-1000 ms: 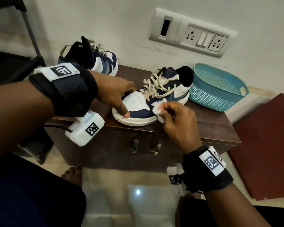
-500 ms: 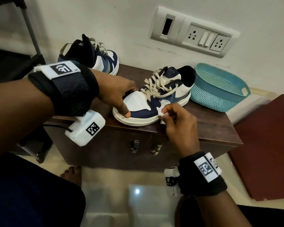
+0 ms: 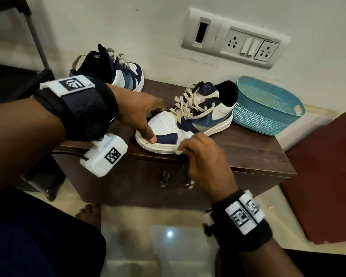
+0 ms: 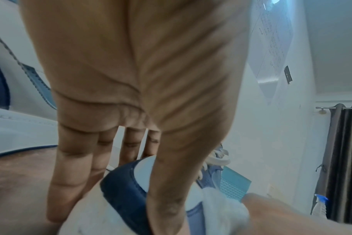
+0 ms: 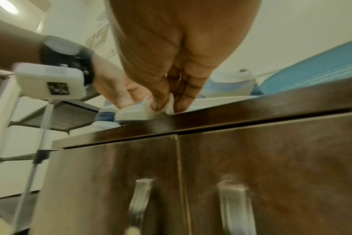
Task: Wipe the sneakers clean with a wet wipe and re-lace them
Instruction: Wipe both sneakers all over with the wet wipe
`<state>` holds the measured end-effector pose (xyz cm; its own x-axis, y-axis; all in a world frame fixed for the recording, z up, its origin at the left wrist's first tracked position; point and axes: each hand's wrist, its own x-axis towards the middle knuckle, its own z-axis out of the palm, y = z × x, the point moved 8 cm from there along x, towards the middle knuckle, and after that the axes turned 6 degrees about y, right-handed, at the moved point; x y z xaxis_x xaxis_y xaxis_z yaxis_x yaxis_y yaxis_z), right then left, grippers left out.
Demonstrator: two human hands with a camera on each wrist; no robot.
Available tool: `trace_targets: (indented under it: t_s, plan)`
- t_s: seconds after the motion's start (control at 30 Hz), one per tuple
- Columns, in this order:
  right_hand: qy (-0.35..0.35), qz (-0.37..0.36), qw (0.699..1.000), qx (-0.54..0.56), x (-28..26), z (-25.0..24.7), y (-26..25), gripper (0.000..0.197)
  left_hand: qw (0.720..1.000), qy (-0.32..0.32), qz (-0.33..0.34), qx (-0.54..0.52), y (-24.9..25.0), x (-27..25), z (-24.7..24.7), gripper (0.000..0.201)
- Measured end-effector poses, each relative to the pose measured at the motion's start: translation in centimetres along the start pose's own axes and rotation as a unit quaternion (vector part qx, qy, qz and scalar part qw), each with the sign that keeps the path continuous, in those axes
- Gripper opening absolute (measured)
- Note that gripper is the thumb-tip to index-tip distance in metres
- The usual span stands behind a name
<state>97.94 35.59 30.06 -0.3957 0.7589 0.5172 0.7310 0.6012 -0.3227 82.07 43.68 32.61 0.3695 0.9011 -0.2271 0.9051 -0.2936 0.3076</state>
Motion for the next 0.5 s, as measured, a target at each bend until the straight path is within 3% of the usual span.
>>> trace_targets:
  t_s: [0.1, 0.17, 0.3, 0.4, 0.5]
  plan:
    - [-0.004, -0.053, 0.999, -0.001, -0.2, 2.2, -4.2, 0.026, 1.000, 0.000, 0.005, 0.005, 0.0, 0.1, 0.0, 0.075]
    - [-0.003, -0.051, 0.999, -0.003, 0.4, 2.6, -4.8, 0.025, 1.000, -0.001, 0.007, 0.003, 0.1, 0.1, 0.1, 0.074]
    - [-0.024, -0.021, 0.999, -0.004, 0.1, 0.7, -1.4, 0.026, 1.000, -0.001, 0.005, -0.012, 0.0, -0.1, 0.0, 0.079]
    - [0.000, 0.033, 0.999, -0.030, 0.4, -1.6, 3.2, 0.022, 1.000, -0.006, 0.006, -0.017, -0.2, 0.0, 0.2, 0.079]
    - [0.008, 0.033, 0.999, -0.039, 0.7, -1.9, 3.2, 0.020, 1.000, -0.005, 0.009, -0.015, -0.1, 0.1, 0.1, 0.079]
